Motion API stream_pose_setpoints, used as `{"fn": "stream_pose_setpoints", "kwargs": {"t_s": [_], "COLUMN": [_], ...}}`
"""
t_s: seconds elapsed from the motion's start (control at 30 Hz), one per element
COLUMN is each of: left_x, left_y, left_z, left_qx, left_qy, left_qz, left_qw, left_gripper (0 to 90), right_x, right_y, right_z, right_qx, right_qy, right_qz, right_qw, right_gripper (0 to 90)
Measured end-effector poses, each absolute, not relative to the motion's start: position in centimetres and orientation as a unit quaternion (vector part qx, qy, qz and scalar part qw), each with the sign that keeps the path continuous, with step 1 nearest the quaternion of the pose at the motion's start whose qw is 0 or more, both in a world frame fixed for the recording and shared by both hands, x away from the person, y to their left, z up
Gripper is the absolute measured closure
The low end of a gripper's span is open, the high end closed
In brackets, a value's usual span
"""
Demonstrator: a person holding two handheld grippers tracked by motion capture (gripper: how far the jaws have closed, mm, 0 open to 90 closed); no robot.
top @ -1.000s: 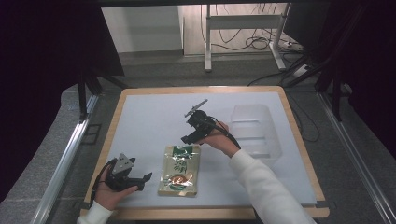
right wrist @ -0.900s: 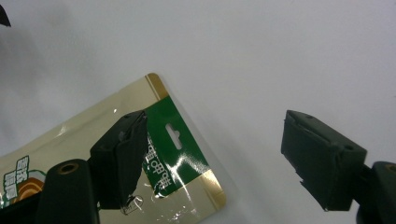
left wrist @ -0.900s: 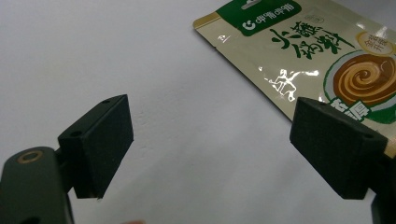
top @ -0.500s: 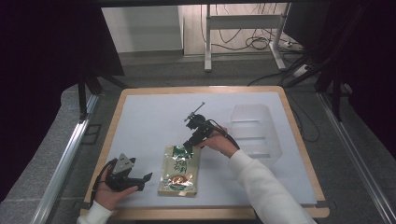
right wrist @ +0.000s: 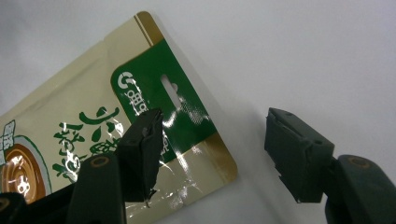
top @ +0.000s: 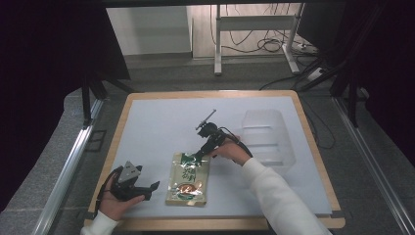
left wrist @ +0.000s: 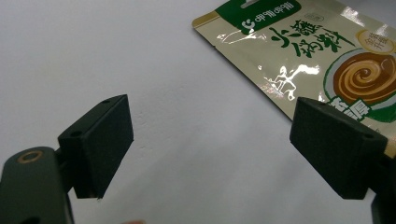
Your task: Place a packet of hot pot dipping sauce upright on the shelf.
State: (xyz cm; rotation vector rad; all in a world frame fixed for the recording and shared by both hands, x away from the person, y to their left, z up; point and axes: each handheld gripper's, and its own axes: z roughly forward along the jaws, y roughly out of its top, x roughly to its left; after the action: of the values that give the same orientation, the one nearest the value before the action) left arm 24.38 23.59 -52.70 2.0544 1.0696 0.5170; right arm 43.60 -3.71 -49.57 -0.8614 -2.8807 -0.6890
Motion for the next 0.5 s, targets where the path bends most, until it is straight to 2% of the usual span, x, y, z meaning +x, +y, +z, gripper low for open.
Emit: {"fn": "stream_pose_setpoints", "kwargs": {"t_s": [0.5], "left_x": [24.37], "left_y": [23.56], "left_z": [-52.70], "left_qx": [0.803], "left_qy": [0.417], "left_qz": [0.201], "left_qw": [0.375], "left_gripper": [13.4], "right_x": [43.33], "right_y": [-3.97], "right_z": [-50.37], "right_qx": [-0.277], "right_qy": [-0.936], "right_qz": [-0.211], "right_qw": [0.053], "right_gripper": [40.9]}}
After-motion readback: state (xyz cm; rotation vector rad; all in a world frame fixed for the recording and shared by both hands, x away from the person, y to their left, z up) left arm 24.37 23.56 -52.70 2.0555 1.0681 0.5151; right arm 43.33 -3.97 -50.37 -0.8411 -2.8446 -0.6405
